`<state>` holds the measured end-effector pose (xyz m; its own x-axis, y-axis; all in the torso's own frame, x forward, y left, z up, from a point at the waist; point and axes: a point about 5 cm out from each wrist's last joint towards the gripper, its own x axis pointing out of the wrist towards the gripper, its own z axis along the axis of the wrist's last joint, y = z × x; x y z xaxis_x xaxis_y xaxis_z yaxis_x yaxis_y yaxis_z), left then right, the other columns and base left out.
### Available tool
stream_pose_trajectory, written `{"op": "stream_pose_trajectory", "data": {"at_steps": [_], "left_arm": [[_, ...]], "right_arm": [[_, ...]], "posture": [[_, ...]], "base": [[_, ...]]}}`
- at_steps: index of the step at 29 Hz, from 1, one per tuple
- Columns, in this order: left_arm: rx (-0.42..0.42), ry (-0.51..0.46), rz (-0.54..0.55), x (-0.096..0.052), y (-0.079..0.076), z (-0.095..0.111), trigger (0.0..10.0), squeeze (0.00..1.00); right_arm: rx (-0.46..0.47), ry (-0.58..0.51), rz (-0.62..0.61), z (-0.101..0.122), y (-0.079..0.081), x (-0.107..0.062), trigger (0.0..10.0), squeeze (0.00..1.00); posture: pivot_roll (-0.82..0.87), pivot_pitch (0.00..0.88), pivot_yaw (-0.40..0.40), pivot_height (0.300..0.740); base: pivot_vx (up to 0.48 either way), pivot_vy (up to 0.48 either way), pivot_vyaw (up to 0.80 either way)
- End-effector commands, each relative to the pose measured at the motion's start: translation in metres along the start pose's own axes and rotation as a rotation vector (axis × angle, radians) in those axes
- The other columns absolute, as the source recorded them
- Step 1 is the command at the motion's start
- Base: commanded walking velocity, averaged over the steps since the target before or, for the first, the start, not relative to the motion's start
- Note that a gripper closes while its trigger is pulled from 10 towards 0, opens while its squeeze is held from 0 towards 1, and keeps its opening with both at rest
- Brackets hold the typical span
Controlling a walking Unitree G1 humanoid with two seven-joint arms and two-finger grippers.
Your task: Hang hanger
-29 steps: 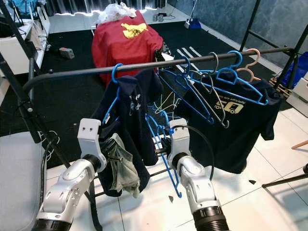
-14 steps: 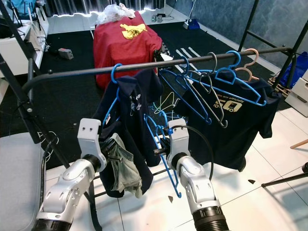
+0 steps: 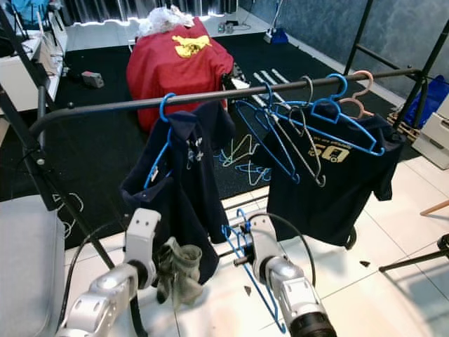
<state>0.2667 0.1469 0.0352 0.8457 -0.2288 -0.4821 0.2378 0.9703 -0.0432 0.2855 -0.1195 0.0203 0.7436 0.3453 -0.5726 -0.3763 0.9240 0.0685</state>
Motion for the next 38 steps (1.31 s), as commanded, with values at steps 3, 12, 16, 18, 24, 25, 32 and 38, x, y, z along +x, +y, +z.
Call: {"op": "stream_pose_trajectory", "data": {"at_steps": [3,12,16,18,24,25,32,38], "left_arm": [[-0.077,0.046,0.138,0.007,0.018,-0.021,10.0,0.0],[-0.112,0.046,0.144,0.012,0.019,-0.022,10.0,0.0],[-0.111,0.035,0.143,0.013,0.018,-0.02,10.0,0.0],[-0.11,0.029,0.143,0.014,0.018,-0.019,10.0,0.0],[-0.142,0.058,0.157,0.017,0.019,-0.022,10.0,0.0],[-0.142,0.058,0.157,0.017,0.019,-0.022,10.0,0.0],[-0.106,0.018,0.145,0.017,0.019,-0.018,10.0,0.0],[-0.108,0.006,0.146,0.017,0.019,-0.018,10.0,0.0]], "right_arm": [[0.02,-0.017,0.025,-0.002,0.004,0.006,10.0,0.0],[0.022,-0.009,0.066,-0.006,0.011,0.013,10.0,0.0],[0.009,-0.018,0.075,-0.006,0.012,0.015,10.0,0.0],[0.004,-0.022,0.075,-0.006,0.013,0.015,10.0,0.0],[0.006,-0.028,0.074,-0.009,0.011,0.016,10.0,0.0],[0.006,-0.028,0.074,-0.009,0.011,0.016,10.0,0.0],[0.006,-0.035,0.072,-0.01,0.009,0.017,10.0,0.0],[0.035,-0.046,0.063,-0.01,0.008,0.017,10.0,0.0]], "posture": [[0.03,0.046,-0.039,0.74],[0.04,0.043,-0.042,0.74],[0.04,0.043,-0.035,0.74],[0.04,0.045,-0.033,0.74],[0.04,0.044,-0.031,0.74],[0.04,0.044,-0.031,0.74],[0.04,0.041,-0.028,0.74],[0.04,0.032,-0.024,0.74]], "base": [[0.0,0.0,0.0],[0.0,0.0,0.05],[0.0,0.0,0.71],[0.0,0.0,0.8],[0.0,0.0,0.8],[0.0,0.0,0.8],[0.0,0.0,0.8],[0.0,0.0,0.33]]}}
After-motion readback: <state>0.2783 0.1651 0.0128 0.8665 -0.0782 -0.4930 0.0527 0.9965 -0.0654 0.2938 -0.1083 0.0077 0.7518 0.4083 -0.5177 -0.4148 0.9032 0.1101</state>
